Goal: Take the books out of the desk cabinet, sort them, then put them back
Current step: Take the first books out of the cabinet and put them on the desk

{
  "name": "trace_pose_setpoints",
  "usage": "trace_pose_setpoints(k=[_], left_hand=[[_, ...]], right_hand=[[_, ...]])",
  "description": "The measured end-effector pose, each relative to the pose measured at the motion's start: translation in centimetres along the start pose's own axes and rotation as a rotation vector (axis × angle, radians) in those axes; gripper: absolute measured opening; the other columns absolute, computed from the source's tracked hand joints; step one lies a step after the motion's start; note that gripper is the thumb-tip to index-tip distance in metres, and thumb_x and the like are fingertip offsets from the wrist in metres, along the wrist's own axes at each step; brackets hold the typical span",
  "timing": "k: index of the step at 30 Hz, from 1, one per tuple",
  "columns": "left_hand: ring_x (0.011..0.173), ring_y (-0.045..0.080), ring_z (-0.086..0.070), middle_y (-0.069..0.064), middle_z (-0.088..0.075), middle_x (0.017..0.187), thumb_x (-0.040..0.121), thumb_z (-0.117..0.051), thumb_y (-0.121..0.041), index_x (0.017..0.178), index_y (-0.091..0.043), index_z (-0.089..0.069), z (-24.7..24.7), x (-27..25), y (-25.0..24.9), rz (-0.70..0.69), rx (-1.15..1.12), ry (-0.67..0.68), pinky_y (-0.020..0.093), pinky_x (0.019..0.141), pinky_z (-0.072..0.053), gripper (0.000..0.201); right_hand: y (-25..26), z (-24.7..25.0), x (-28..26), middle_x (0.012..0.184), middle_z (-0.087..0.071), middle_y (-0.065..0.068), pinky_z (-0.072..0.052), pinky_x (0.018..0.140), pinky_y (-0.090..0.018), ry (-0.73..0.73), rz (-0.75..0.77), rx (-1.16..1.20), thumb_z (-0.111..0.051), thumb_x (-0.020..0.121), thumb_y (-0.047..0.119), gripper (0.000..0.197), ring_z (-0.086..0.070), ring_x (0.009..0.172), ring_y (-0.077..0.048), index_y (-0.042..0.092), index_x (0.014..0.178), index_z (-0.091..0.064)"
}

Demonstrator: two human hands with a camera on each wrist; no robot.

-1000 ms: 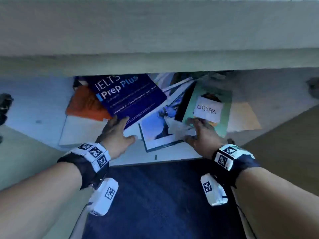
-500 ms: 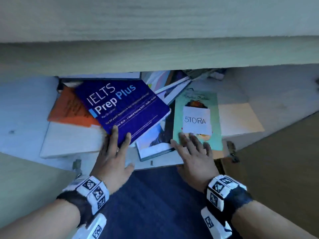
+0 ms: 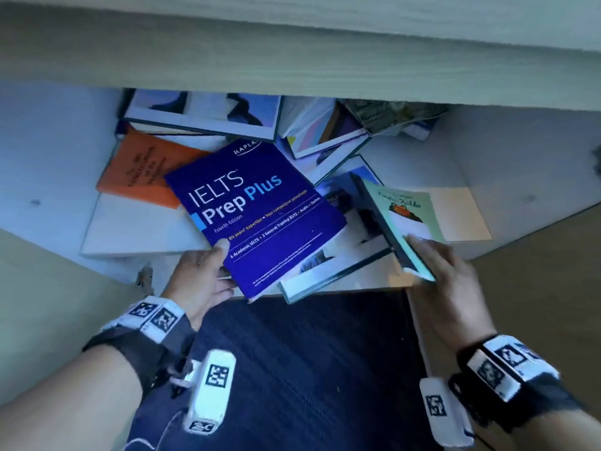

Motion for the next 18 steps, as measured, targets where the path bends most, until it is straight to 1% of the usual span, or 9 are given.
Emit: trace_pose_setpoints(k=[3, 6, 8, 10, 12, 13, 15, 16, 18], left_hand=[[0.078, 0.022, -0.078, 0.012, -0.079, 0.095, 0.106, -0.052, -0.026, 0.105, -0.014, -0.065, -0.9, -0.3, 0.0, 0.042, -0.183, 0.048, 0.031, 0.057, -0.062, 0.017], [0.076, 0.021, -0.074, 0.012, -0.076, 0.102, 0.105, -0.051, -0.012, 0.102, -0.018, -0.063, -1.2, -0.2, 0.9, 0.046, -0.176, 0.047, 0.031, 0.053, -0.061, 0.013], [0.072, 0.019, -0.072, 0.01, -0.074, 0.101, 0.105, -0.05, -0.014, 0.102, -0.02, -0.061, -1.5, -0.5, 1.6, 0.049, -0.179, 0.035, 0.029, 0.051, -0.059, 0.013], [0.068, 0.018, -0.069, 0.009, -0.071, 0.097, 0.106, -0.05, -0.03, 0.107, -0.02, -0.062, -1.7, -1.2, 2.1, 0.068, -0.239, 0.06, 0.028, 0.054, -0.055, 0.015], [0.077, 0.022, -0.068, 0.008, -0.071, 0.096, 0.099, -0.046, -0.061, 0.113, -0.019, -0.065, -1.7, -1.6, 2.7, 0.103, -0.349, 0.121, 0.033, 0.065, -0.055, 0.048], [0.084, 0.024, -0.069, 0.007, -0.072, 0.099, 0.091, -0.044, -0.073, 0.114, -0.02, -0.066, -1.8, -1.7, 2.8, 0.112, -0.374, 0.141, 0.038, 0.072, -0.056, 0.062], [0.1, 0.027, -0.071, 0.007, -0.074, 0.11, 0.076, -0.051, -0.079, 0.12, -0.021, -0.066, -2.7, -1.9, 2.8, 0.131, -0.379, 0.167, 0.046, 0.082, -0.057, 0.074], [0.106, 0.028, -0.071, 0.007, -0.074, 0.116, 0.072, -0.057, -0.076, 0.125, -0.02, -0.064, -3.3, -2.1, 2.7, 0.142, -0.378, 0.168, 0.048, 0.085, -0.058, 0.078], [0.106, 0.03, -0.073, 0.009, -0.074, 0.12, 0.069, -0.074, -0.067, 0.129, -0.019, -0.056, -4.2, -1.8, 2.9, 0.154, -0.407, 0.113, 0.056, 0.086, -0.059, 0.079]], right_hand=[[3.2, 2.2, -0.9, 0.142, -0.055, -0.014, -0.047, 0.102, -0.052, -0.226, 0.118, 0.18, -0.047, 0.075, -0.021, 0.085, -0.055, 0.122, -0.04, 0.022, 0.149, -0.05], [8.9, 1.3, -0.3, 0.147, -0.053, -0.013, -0.044, 0.102, -0.057, -0.215, 0.245, 0.08, -0.038, 0.07, -0.009, 0.087, -0.051, 0.127, -0.04, 0.024, 0.149, -0.051], [12.0, -0.8, 1.0, 0.156, -0.046, -0.004, -0.038, 0.107, -0.063, -0.047, 0.312, -0.055, -0.037, 0.079, 0.0, 0.084, -0.044, 0.137, -0.038, 0.04, 0.153, -0.04], [14.1, -4.1, 1.7, 0.169, -0.021, 0.007, -0.013, 0.118, -0.072, 0.313, 0.348, -0.176, -0.04, 0.093, 0.011, 0.08, -0.016, 0.155, -0.033, 0.053, 0.156, -0.016], [14.6, -6.5, 1.3, 0.172, -0.001, 0.012, 0.005, 0.119, -0.071, 0.555, 0.395, -0.199, -0.051, 0.095, 0.028, 0.08, 0.008, 0.158, -0.025, 0.054, 0.157, -0.007], [14.0, -6.8, 1.2, 0.172, -0.002, 0.012, 0.007, 0.119, -0.069, 0.563, 0.387, -0.155, -0.056, 0.09, 0.036, 0.081, 0.008, 0.158, -0.021, 0.053, 0.157, -0.013], [11.3, -5.6, 1.0, 0.162, -0.031, 0.005, -0.009, 0.123, -0.064, 0.334, 0.227, 0.048, -0.057, 0.08, 0.048, 0.069, -0.017, 0.154, -0.021, 0.045, 0.147, -0.042], [9.0, -4.5, 1.0, 0.146, -0.047, 0.001, -0.024, 0.12, -0.059, 0.136, 0.045, 0.197, -0.056, 0.077, 0.053, 0.06, -0.036, 0.144, -0.025, 0.037, 0.135, -0.054], [4.0, -4.5, -0.1, 0.118, -0.058, -0.001, -0.043, 0.106, -0.052, -0.108, -0.494, 0.627, -0.063, 0.073, 0.066, 0.057, -0.056, 0.121, -0.029, 0.028, 0.115, -0.055]])
Point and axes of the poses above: each hand's wrist, its own x-axis towards the middle knuckle, its own z-axis out of the back of the hand, y = z × x, the point moved 5 cm from there along x, towards the middle knuckle
